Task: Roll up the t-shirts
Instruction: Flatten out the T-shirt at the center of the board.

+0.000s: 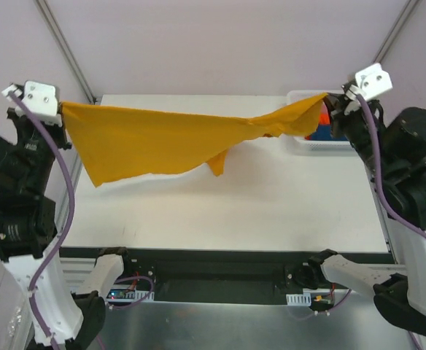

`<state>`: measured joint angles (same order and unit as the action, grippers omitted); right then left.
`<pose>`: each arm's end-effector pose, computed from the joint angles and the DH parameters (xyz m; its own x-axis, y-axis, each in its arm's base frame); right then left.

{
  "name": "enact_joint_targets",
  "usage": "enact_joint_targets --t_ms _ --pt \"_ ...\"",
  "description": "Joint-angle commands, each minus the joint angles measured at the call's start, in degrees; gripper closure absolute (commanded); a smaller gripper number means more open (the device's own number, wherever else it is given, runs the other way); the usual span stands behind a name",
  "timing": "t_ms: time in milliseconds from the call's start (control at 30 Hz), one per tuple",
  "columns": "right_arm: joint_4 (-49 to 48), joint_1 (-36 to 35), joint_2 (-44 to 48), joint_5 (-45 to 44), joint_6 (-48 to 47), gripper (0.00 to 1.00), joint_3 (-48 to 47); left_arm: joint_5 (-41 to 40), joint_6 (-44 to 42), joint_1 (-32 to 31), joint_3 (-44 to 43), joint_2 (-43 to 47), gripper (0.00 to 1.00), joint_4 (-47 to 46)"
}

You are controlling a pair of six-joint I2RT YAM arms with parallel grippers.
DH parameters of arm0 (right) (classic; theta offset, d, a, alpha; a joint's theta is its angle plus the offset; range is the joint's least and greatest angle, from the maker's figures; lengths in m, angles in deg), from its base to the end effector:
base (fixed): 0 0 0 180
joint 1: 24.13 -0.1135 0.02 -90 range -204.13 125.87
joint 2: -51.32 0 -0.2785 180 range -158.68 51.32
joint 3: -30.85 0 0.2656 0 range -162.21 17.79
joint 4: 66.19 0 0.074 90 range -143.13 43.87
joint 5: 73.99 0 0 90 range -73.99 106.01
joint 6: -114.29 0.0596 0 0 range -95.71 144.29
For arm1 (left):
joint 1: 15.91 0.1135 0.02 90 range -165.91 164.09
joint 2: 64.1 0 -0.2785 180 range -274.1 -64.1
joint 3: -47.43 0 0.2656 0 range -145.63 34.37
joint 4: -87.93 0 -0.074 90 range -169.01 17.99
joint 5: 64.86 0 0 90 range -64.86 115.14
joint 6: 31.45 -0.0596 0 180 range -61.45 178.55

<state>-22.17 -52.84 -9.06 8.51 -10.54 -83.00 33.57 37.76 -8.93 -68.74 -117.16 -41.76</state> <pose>0.1544 0.0757 0.5909 0.3257 -0.4672 -0.8220 -0.2160 0.8096 -0.5458 0.1027 0.0038 0.6024 0.2133 0.3798 -0.9001 -0.0578 0.9246 0.3765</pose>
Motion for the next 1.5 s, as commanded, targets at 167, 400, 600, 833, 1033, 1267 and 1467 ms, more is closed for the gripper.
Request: enact_joint_targets --t_ms 167,400,600,833,1033,1267,1467 --pt "17.11 2.42 8.52 9.85 -1.31 0.99 -11.26 -7.63 0.41 3.82 -1.82 12.36 1.0 -2.8" --pt "14.22 10.95 12.83 18.23 5.82 0.99 -18.38 -8.96 -0.38 4.09 -18.25 10.79 1.0 -5.96" --pt "7.98 17.54 15.55 23.06 13.1 0.99 -15.85 -0.97 -0.22 4.09 -22.14 6.74 1.0 -9.39" --pt "-0.8 18.07 15.03 20.69 11.02 0.99 5.84 13.37 0.93 4.09 5.06 5.08 1.0 -8.43" --pt "-5.56 17.73 10.91 17.1 16.53 0.99 29.05 19.35 -0.29 2.78 21.78 -7.3 1.0 -6.67" --pt "-20.75 16.05 -10.86 11.56 16.11 1.0 42.27 10.5 -3.9 -2.85 27.36 -35.47 1.0 -6.93" --pt "-18.04 16.14 -40.06 4.0 15.41 0.99 21.47 0.72 -8.21 -2.5 20.85 -50.19 1.0 -7.81"
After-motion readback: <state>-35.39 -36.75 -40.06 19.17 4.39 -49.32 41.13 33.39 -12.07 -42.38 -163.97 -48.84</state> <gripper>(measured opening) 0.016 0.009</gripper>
